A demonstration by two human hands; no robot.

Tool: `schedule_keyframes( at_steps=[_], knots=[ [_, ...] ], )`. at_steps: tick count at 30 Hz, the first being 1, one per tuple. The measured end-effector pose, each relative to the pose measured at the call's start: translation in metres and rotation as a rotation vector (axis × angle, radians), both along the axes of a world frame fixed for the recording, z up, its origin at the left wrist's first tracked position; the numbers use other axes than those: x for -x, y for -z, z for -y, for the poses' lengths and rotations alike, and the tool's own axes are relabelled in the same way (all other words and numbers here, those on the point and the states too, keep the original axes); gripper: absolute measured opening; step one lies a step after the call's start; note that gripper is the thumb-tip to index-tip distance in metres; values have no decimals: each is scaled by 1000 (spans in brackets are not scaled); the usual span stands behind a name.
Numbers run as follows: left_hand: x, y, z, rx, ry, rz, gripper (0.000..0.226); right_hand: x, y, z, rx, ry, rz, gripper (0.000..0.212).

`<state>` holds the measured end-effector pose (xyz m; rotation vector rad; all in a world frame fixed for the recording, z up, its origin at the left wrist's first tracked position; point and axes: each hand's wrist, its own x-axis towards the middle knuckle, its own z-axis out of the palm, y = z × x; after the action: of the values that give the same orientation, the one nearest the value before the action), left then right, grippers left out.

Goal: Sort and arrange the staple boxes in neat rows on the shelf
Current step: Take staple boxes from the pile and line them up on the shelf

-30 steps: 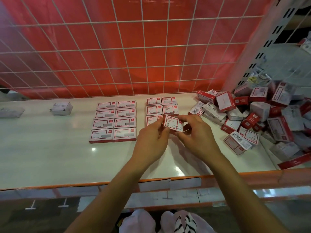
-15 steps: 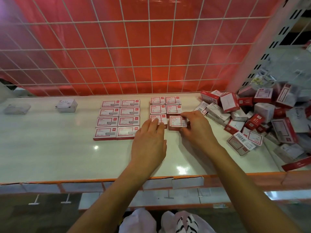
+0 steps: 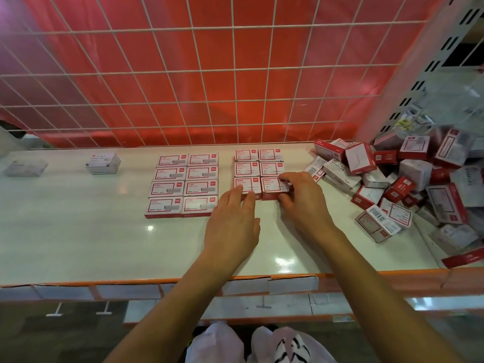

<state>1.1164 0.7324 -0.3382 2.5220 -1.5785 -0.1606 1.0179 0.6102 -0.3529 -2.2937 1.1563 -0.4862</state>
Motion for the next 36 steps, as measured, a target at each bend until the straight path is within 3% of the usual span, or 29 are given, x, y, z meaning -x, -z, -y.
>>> schedule_keyframes(
  at_steps=[13,24,36],
  knots=[
    [5,-8,3,2,-8,48,57,7,3,-13,21,70,53,42],
    [43,-16,30,62,162,-24,54,60,-18,-36,14,162,83,34],
    [90,-17,63,78,394,-79,55,132,-20,-17,253,426,215,24]
  ],
)
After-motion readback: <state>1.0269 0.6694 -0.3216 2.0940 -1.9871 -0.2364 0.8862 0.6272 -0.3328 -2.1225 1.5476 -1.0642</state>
